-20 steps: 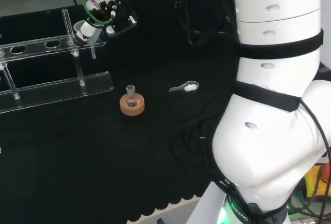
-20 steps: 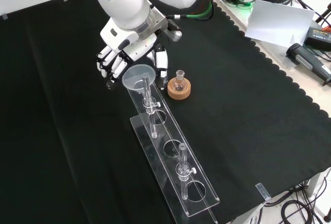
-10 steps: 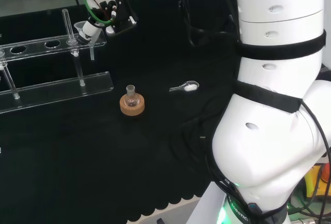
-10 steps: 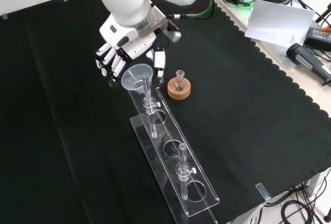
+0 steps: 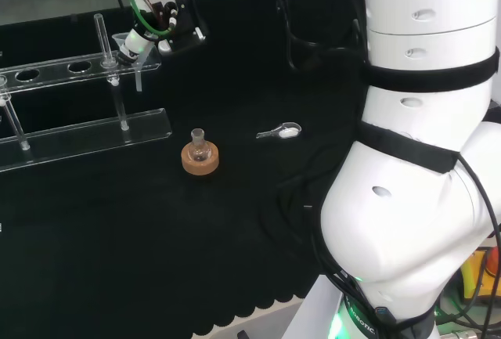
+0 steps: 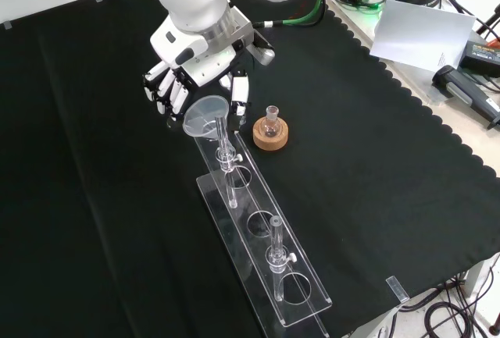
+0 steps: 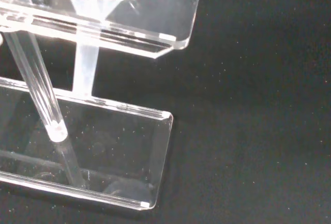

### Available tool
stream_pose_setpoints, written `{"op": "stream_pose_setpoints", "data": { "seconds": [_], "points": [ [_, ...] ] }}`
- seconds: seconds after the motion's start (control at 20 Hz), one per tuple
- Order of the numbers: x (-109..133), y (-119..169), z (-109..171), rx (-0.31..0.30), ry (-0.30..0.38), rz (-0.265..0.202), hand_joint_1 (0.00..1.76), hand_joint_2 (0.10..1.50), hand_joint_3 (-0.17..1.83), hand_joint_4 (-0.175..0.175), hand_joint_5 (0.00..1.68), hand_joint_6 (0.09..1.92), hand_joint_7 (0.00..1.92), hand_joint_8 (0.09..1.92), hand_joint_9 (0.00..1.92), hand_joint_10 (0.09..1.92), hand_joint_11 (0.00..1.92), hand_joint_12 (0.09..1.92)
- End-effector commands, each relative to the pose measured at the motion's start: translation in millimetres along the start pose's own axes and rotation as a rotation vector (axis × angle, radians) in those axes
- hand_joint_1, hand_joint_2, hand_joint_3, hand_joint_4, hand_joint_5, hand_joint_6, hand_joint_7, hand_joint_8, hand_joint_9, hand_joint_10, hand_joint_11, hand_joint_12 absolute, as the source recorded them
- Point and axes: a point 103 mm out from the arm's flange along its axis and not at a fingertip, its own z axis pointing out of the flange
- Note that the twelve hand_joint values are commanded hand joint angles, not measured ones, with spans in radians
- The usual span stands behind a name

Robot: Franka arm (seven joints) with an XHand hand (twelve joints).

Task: Pick up the funnel from the transparent funnel stand.

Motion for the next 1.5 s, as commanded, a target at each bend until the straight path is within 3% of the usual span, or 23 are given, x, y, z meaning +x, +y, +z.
{"op": "stream_pose_setpoints", "data": {
  "seconds": [0.05,0.4,0.7,1.0,1.5],
  "points": [
    [0.5,0.2,0.2,-0.004,0.009,0.002,0.65,0.73,0.04,0.021,0.77,0.11,0.93,0.46,0.53,0.55,0.00,1.20],
    [-0.2,-2.2,-3.4,-0.060,0.021,0.005,0.70,0.73,0.05,0.030,0.80,0.18,1.01,0.47,0.61,0.49,0.00,1.23],
    [-2.1,-5.9,-10.8,-0.094,0.028,0.011,0.74,0.71,0.09,0.037,0.71,0.47,1.05,0.46,0.69,0.40,0.00,1.26],
    [-4.8,-10.2,-17.8,-0.145,0.040,0.016,0.75,0.70,0.12,0.041,0.70,0.54,1.06,0.46,0.71,0.39,0.00,1.29],
    [-8.9,-21.7,-36.6,-0.290,0.034,0.012,0.78,0.70,0.13,0.040,0.69,0.56,1.06,0.46,0.72,0.39,0.00,1.29]
  ]
}}
